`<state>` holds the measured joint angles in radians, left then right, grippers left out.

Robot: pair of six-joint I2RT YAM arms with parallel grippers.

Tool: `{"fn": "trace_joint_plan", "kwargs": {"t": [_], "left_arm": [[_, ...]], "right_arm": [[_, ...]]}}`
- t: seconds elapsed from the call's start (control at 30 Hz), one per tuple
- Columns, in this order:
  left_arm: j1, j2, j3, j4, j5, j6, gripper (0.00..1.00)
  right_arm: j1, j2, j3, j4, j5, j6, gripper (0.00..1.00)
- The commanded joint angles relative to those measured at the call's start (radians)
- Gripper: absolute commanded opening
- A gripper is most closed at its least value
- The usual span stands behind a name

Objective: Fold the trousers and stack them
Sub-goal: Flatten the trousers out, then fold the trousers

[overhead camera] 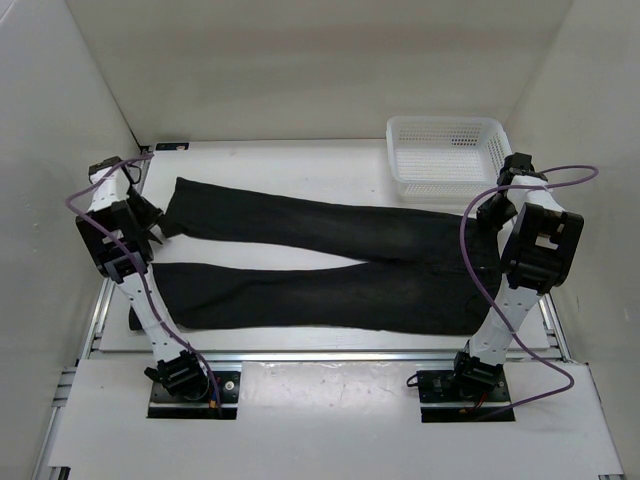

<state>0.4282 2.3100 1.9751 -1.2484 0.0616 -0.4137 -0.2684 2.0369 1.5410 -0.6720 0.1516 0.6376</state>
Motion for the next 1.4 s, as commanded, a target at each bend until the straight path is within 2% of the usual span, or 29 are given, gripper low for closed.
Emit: {"fn": "trace_joint_plan", "kwargs": {"t": [0.0, 0.07, 0.1, 0.4, 0.47, 0.53, 0.57, 0.7, 0.83, 1.0, 1.03, 1.17, 1.2, 1.27, 1.3, 1.33, 1.37], "left_arm": [[-0.017, 0.000, 0.019, 0.046, 0.047, 0.001, 0.44], [-0.017, 0.000, 0.019, 0.056, 0.047, -0.010, 0.45], [-0.026, 0.000, 0.019, 0.067, 0.047, -0.010, 0.52], [-0.036, 0.097, 0.108, 0.076, 0.000, -0.037, 0.52], [-0.036, 0.120, 0.117, 0.076, -0.029, -0.037, 0.44], [-0.036, 0.138, 0.166, 0.051, -0.057, -0.037, 0.18], [-0.036, 0.153, 0.186, 0.050, -0.072, -0.037, 0.10], [-0.036, 0.154, 0.280, -0.008, -0.105, -0.037, 0.10], [-0.006, 0.071, 0.289, -0.008, -0.176, -0.028, 0.10], [0.030, 0.051, 0.332, -0.046, -0.186, -0.017, 0.10], [0.043, 0.060, 0.332, -0.060, -0.186, -0.017, 0.15], [0.063, 0.036, 0.332, -0.060, -0.200, -0.017, 0.18], [0.063, 0.035, 0.332, -0.060, -0.200, -0.007, 0.22], [0.063, 0.026, 0.344, -0.069, -0.174, 0.013, 0.50], [0.054, 0.026, 0.344, -0.069, -0.161, 0.022, 0.73], [0.038, 0.014, 0.344, -0.081, -0.151, 0.023, 0.82], [0.027, 0.003, 0.335, -0.082, -0.151, 0.035, 0.85]], "right_arm": [[-0.006, -0.044, -0.002, 0.017, -0.015, -0.019, 0.13], [-0.006, -0.044, -0.002, 0.017, -0.015, -0.019, 0.13], [-0.006, -0.044, -0.002, 0.017, -0.015, -0.019, 0.13], [-0.006, -0.044, -0.012, 0.017, -0.015, -0.019, 0.13], [-0.006, -0.044, -0.012, 0.017, -0.024, -0.019, 0.13], [-0.006, -0.035, -0.012, 0.017, -0.024, -0.019, 0.13], [-0.006, -0.035, -0.012, 0.017, -0.024, -0.019, 0.13], [-0.006, -0.024, -0.012, 0.017, -0.024, -0.019, 0.13], [-0.006, -0.024, -0.012, 0.017, -0.003, -0.019, 0.13], [-0.025, -0.024, -0.012, 0.017, 0.006, -0.019, 0.13], [-0.025, -0.024, -0.012, 0.017, 0.006, -0.019, 0.13], [-0.025, -0.024, -0.012, 0.017, 0.006, -0.019, 0.13], [-0.025, -0.024, -0.012, 0.017, 0.006, -0.029, 0.13], [-0.025, -0.035, -0.012, 0.017, 0.006, -0.029, 0.13], [-0.025, -0.035, -0.012, 0.017, -0.006, -0.029, 0.13], [-0.025, -0.035, -0.012, 0.017, -0.015, -0.029, 0.14], [-0.025, -0.046, -0.012, 0.017, -0.015, -0.039, 0.20]]}}
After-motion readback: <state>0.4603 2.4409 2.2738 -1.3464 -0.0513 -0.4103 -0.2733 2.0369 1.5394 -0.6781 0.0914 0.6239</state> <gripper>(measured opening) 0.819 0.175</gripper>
